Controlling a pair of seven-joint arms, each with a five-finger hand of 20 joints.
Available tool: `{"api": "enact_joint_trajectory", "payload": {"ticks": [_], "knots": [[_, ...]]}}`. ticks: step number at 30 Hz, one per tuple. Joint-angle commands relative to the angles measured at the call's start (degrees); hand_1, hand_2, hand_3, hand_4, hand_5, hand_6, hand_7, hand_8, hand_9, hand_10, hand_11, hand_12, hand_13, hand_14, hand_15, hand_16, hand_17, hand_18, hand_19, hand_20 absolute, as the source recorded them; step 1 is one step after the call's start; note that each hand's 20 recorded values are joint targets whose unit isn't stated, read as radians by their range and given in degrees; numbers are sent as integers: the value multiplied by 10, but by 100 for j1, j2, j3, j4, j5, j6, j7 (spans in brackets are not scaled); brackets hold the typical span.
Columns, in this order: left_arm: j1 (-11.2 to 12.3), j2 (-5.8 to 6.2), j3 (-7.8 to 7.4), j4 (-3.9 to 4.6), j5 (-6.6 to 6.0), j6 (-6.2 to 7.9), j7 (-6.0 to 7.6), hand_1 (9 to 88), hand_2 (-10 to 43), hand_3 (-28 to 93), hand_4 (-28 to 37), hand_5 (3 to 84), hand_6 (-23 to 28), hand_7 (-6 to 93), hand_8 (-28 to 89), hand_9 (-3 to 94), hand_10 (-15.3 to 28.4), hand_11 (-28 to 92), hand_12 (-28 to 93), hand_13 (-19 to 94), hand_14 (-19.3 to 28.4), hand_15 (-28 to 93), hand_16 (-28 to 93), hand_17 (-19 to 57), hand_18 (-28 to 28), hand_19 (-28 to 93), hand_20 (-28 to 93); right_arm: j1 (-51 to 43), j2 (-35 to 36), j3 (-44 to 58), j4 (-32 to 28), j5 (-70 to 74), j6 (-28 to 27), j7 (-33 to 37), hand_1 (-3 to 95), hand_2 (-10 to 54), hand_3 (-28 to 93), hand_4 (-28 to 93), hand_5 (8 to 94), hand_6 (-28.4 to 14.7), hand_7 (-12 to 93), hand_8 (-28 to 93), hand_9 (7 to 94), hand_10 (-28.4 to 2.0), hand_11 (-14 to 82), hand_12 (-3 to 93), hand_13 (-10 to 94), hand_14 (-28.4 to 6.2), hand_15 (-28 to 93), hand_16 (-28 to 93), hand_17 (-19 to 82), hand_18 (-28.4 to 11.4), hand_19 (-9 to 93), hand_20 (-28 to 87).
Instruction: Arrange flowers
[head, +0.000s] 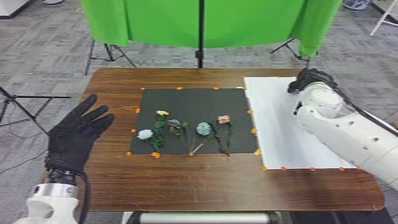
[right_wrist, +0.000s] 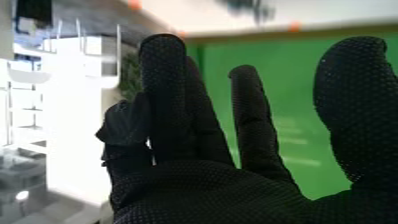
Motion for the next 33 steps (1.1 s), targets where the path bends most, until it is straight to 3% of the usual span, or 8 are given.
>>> {"api": "enact_joint_trajectory", "payload": {"ticks": [1, 3, 7, 11, 16, 20, 31, 33], "knots": [[-10, -113, 45, 80, 38, -123, -119, 243, 60, 798, -236, 369, 86, 126, -96, 355, 197, 235, 109, 273, 276, 518, -76, -58, 284, 535, 228, -74, -200, -81, 227, -128, -309, 56, 283, -95, 806, -283, 389, 24, 142, -128, 477, -192, 137, 133, 518, -135, 748, 69, 234, -231, 932, 527], [-43, -137, 38, 94, 58, -161, -165, 243, 59, 798, -236, 369, 86, 126, -96, 355, 197, 234, 108, 274, 276, 518, -76, -58, 284, 535, 228, -21, -208, -146, 292, -216, -330, 95, 286, -95, 806, -283, 388, 24, 143, -129, 477, -192, 137, 133, 526, -131, 763, 71, 237, -230, 932, 536], [31, -63, 67, 73, -6, -86, -43, 243, 60, 797, -236, 370, 87, 125, -96, 355, 197, 235, 109, 273, 275, 518, -76, -58, 284, 535, 228, 27, -284, -128, 412, -247, -448, 118, 292, -95, 805, -283, 386, 24, 143, -128, 505, -183, 164, 141, 547, -122, 798, 76, 240, -230, 932, 552], [-25, -68, 91, 91, 4, -97, -42, 244, 60, 796, -236, 370, 87, 125, -96, 355, 197, 235, 109, 273, 276, 517, -76, -57, 284, 536, 228, 79, -331, -189, 523, -413, -561, -8, 324, -95, 803, -282, 428, 29, 151, -132, 548, -162, 190, 140, 588, -104, 818, 79, 249, -228, 932, 551], [-42, -71, 135, 93, -7, -99, -17, 243, 60, 798, -235, 369, 86, 126, -96, 355, 197, 235, 109, 273, 276, 518, -76, -57, 284, 536, 228, 30, -289, -496, 603, -831, 12, -118, 437, -95, 768, -282, 644, 46, 185, -129, 723, -87, 211, 151, 678, -58, 785, 116, 279, -214, 932, 516], [-20, -67, 133, 92, -9, -84, 14, 244, 61, 796, -236, 368, 87, 126, -96, 355, 197, 235, 109, 273, 276, 519, -76, -57, 284, 536, 228, 45, -214, -715, 596, -1033, 452, -237, 578, -95, 639, -283, 818, 43, 248, -22, 905, -47, 84, 305, 778, -18, 735, 150, 334, -194, 932, 528], [133, -40, 78, 28, -37, -27, 121, 244, 61, 796, -235, 367, 86, 127, -97, 355, 197, 236, 109, 273, 276, 519, -76, -58, 284, 537, 226, 315, 68, -1203, 197, -1120, 1730, -315, 574, -95, 717, -283, 872, 14, 231, 33, 937, -52, 141, 321, 831, -5, 715, 180, 379, -220, 932, 568], [132, -73, 75, 24, -31, -22, 73, 244, 61, 796, -235, 367, 86, 127, -96, 355, 197, 236, 109, 273, 276, 519, -76, -58, 284, 537, 226, 258, 155, -1189, -56, -1123, 1996, -266, 574, -95, 722, -283, 874, 11, 230, 37, 937, -51, 145, 322, 832, -5, 716, 182, 380, -222, 932, 572]]}}
